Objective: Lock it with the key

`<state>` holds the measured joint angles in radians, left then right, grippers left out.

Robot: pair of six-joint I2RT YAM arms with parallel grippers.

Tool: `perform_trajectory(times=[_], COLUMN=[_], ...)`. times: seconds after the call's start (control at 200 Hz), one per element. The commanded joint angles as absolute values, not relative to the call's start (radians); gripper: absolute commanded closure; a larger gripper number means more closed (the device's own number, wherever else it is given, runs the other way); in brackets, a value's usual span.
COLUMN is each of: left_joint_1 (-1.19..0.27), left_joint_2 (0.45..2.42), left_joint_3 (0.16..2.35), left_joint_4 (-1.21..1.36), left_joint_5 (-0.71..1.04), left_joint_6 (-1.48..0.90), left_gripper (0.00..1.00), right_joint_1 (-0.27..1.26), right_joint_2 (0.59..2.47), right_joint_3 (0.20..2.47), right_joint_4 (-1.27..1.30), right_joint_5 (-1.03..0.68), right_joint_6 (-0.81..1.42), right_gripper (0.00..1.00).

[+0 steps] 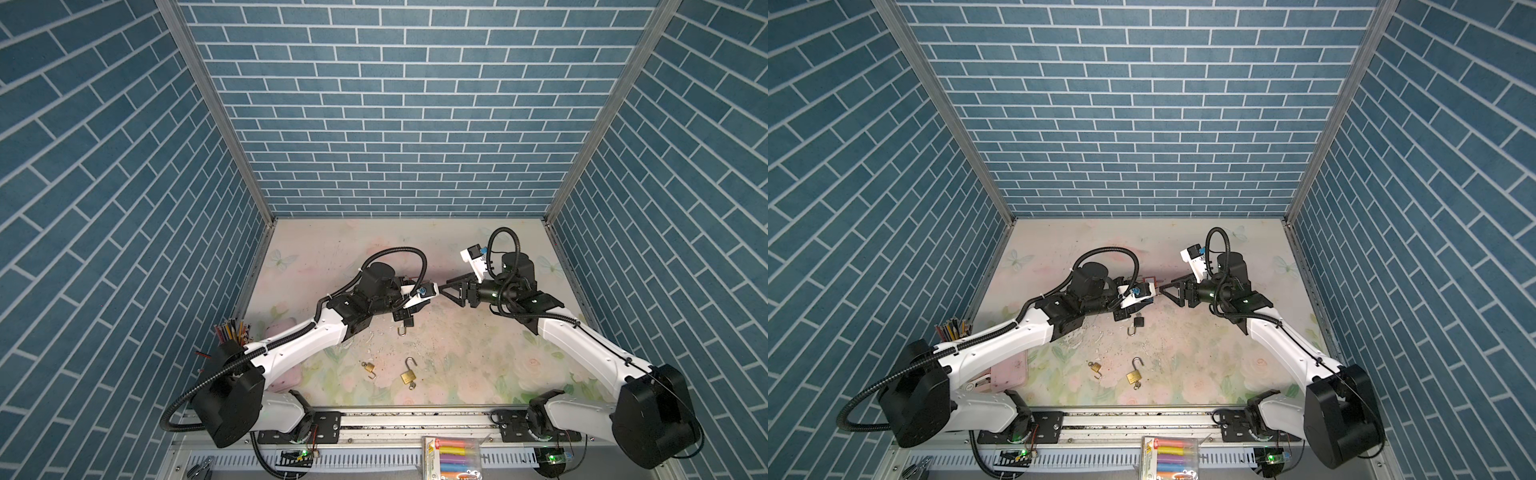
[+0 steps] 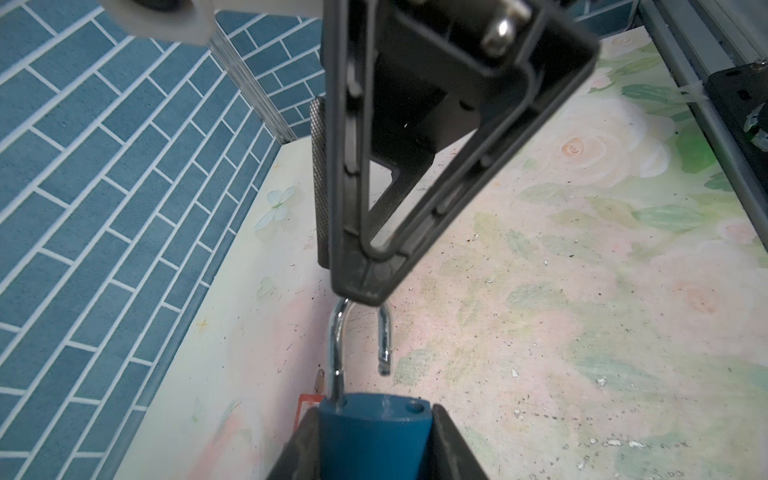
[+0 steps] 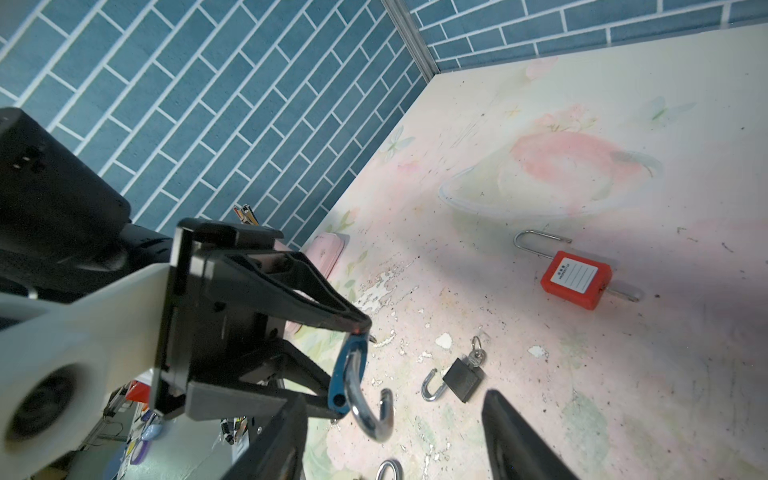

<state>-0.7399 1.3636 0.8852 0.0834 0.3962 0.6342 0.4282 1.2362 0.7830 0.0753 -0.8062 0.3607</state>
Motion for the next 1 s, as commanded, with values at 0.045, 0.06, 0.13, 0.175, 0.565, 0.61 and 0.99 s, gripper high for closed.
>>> perform_trajectory(times=[0.045,0.06,0.13,0.175,0.565,0.61,0.99], left_joint_1=[-0.735,-0.735,-0.734,-0.733,-0.735,-0.736,-0.762], left_joint_2=[1.374,1.374,1.376,1.378,1.385,1.387,1.398], left_joint_3=[0.914,0.914,0.914,0.913,0.899,0.896,0.857], left_joint_4=[0.11,0.109,0.112,0.114,0.158,0.165,0.247], left_joint_5=[0.422,0.422,0.422,0.419,0.361,0.346,0.236], left_joint_6=[0.626,0.626,0.626,0.626,0.617,0.621,0.658], left_gripper=[0.96,0.96,0.96,0.96,0.96,0.96,0.96], right_joint_1=[0.447,0.449,0.453,0.456,0.477,0.477,0.477], right_joint_2=[1.252,1.251,1.255,1.259,1.281,1.282,1.291], right_joint_3=[0.797,0.798,0.799,0.801,0.816,0.818,0.834], right_joint_4=[0.097,0.097,0.092,0.091,0.092,0.093,0.11], right_joint_5=[-0.845,-0.844,-0.842,-0.844,-0.844,-0.845,-0.867], right_joint_6=[0.351,0.351,0.35,0.35,0.362,0.365,0.402], right_gripper=[0.45,0.46,0.52,0.55,0.79,0.81,0.95])
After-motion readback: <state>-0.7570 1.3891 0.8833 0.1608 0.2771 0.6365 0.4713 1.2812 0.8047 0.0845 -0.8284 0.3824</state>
